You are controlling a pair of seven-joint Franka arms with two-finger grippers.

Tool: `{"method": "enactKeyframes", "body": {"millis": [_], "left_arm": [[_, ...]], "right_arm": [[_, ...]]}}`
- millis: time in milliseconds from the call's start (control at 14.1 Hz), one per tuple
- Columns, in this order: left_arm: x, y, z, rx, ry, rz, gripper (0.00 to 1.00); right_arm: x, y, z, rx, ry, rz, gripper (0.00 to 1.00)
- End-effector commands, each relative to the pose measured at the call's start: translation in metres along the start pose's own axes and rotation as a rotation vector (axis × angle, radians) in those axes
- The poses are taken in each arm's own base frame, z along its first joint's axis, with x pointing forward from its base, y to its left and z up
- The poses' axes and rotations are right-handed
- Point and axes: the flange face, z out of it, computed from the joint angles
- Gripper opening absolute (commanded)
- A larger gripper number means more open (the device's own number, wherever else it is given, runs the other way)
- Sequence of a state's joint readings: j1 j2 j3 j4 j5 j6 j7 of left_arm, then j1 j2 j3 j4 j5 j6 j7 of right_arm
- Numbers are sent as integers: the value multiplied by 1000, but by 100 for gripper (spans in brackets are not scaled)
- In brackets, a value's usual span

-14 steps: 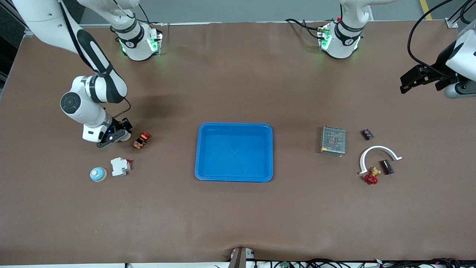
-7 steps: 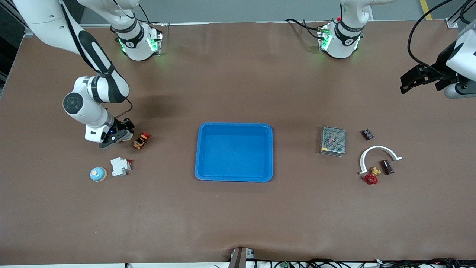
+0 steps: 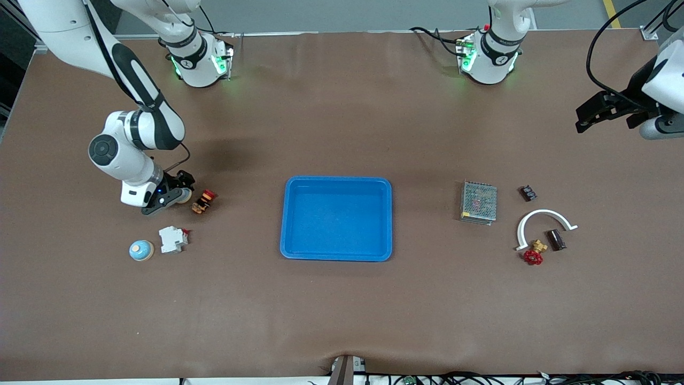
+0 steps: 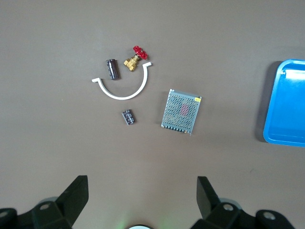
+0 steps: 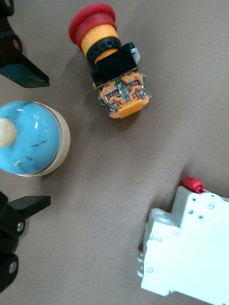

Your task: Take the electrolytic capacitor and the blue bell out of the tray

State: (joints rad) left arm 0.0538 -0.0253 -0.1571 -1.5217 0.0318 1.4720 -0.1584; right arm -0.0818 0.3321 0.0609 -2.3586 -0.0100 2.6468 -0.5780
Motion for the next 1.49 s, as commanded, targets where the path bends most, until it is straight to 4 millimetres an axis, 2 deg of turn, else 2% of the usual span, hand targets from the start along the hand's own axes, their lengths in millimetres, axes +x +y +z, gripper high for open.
{"method": "enactKeyframes", "body": {"millis": [0, 142, 283, 425, 780, 1063, 1205, 1417], "left_arm": [[-7, -4, -8, -16, -1, 14, 100], [-7, -5, -9, -15, -4, 12, 100], [-8, -3, -9, -15, -4, 15, 100], [-6, -3, -6, -15, -10, 15, 100], [-8, -3, -9, -14, -6, 15, 100], [-4, -4, -5, -8, -11, 16, 100], [-5, -4, -5, -8, -11, 16, 100], [-6, -3, -8, -12, -7, 15, 100]], "right_arm": [[20, 9, -39, 33, -27, 39, 100], [42, 15, -75, 67, -86, 93, 100], [73, 15, -129, 76, -135, 151, 100], [90, 25, -184, 73, -161, 177, 100], [98, 44, -268, 48, -142, 197, 100], [96, 62, -349, -20, -88, 220, 100], [94, 66, -373, -38, -52, 310, 100], [97, 62, -382, -48, -29, 466, 100]]}}
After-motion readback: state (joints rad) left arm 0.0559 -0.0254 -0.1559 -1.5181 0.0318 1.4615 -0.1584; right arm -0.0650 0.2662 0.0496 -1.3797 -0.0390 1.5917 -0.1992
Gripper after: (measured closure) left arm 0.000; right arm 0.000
